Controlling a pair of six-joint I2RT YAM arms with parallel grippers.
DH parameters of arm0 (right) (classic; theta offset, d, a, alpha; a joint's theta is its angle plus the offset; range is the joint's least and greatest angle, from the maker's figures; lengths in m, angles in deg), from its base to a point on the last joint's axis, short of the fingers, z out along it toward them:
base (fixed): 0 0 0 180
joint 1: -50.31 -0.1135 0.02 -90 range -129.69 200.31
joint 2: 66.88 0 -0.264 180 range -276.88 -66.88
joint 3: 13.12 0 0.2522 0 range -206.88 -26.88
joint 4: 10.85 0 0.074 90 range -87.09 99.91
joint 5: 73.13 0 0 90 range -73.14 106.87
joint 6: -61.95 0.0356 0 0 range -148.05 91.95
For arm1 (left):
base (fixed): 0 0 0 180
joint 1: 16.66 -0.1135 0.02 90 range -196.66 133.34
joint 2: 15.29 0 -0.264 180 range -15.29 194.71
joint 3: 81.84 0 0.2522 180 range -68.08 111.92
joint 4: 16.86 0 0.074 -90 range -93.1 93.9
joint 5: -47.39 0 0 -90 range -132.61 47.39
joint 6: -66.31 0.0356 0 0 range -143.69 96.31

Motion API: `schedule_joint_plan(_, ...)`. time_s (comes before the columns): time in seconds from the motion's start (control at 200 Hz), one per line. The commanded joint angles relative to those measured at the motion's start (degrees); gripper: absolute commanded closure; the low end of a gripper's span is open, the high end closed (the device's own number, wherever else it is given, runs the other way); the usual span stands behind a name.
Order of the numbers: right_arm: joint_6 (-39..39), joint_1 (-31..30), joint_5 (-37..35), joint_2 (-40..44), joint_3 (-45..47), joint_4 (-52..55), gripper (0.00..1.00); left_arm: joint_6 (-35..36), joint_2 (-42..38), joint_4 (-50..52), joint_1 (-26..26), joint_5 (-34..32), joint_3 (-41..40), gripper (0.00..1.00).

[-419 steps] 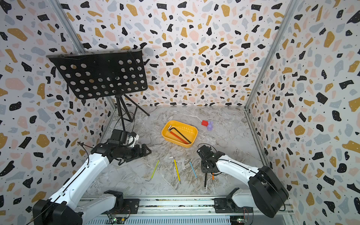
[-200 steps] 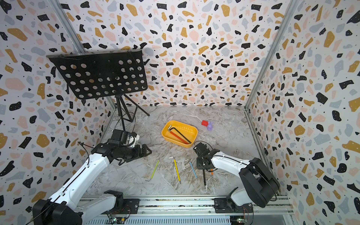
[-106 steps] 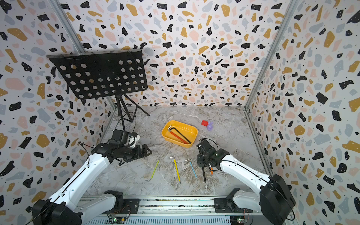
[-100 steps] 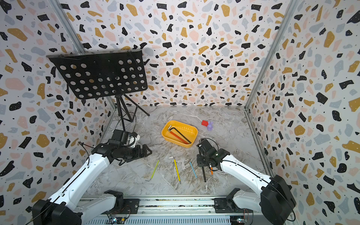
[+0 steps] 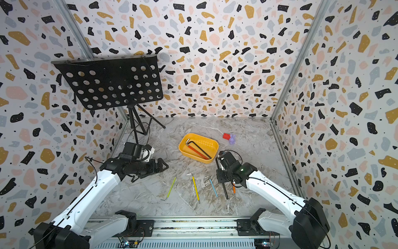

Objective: Put the hex key on the desktop into the storage box
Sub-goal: Place the Allen key in the storage box.

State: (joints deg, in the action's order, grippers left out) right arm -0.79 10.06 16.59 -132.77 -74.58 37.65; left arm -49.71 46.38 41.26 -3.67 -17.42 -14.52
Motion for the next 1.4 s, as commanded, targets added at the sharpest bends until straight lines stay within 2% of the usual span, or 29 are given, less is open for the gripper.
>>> schedule_joint_plan(0.0,-2.5,-0.1,-0.8,-0.1,-4.4,1.1,1.00,-1.5,1.4,-5.1,0.4,2.3,7.1,0.00)
schedule_joint_plan(0.225,-4.2,-0.1,0.3,-3.4,-8.1,0.8,1.00,-1.7,12.7,-7.6,0.4,2.6,17.8,0.00)
schedule_joint_plan(0.42,-7.1,-0.1,0.0,-8.4,-14.1,2.5,1.00,-1.1,20.0,-9.8,0.3,3.3,19.0,0.00)
schedule_joint_plan(0.546,-9.6,0.0,-0.8,-12.1,-17.3,2.5,1.00,-1.8,19.5,-11.3,-0.1,3.1,16.9,0.00)
schedule_joint_plan(0.676,-12.1,0.3,0.0,-17.1,-22.1,3.0,1.00,-0.3,15.2,-13.8,-0.4,1.4,15.1,0.00)
schedule_joint_plan(0.826,-15.2,0.9,0.5,-22.8,-28.0,3.0,1.00,-2.1,11.7,-17.5,-0.5,0.2,11.1,0.00)
schedule_joint_plan(1.166,-21.3,3.3,0.5,-34.3,-41.8,4.6,1.00,-5.0,15.6,-17.9,-1.5,5.6,11.3,0.00)
schedule_joint_plan(1.397,-26.1,3.8,-0.1,-41.4,-51.4,5.9,1.00,-5.6,16.7,-17.9,-1.6,6.4,11.4,0.00)
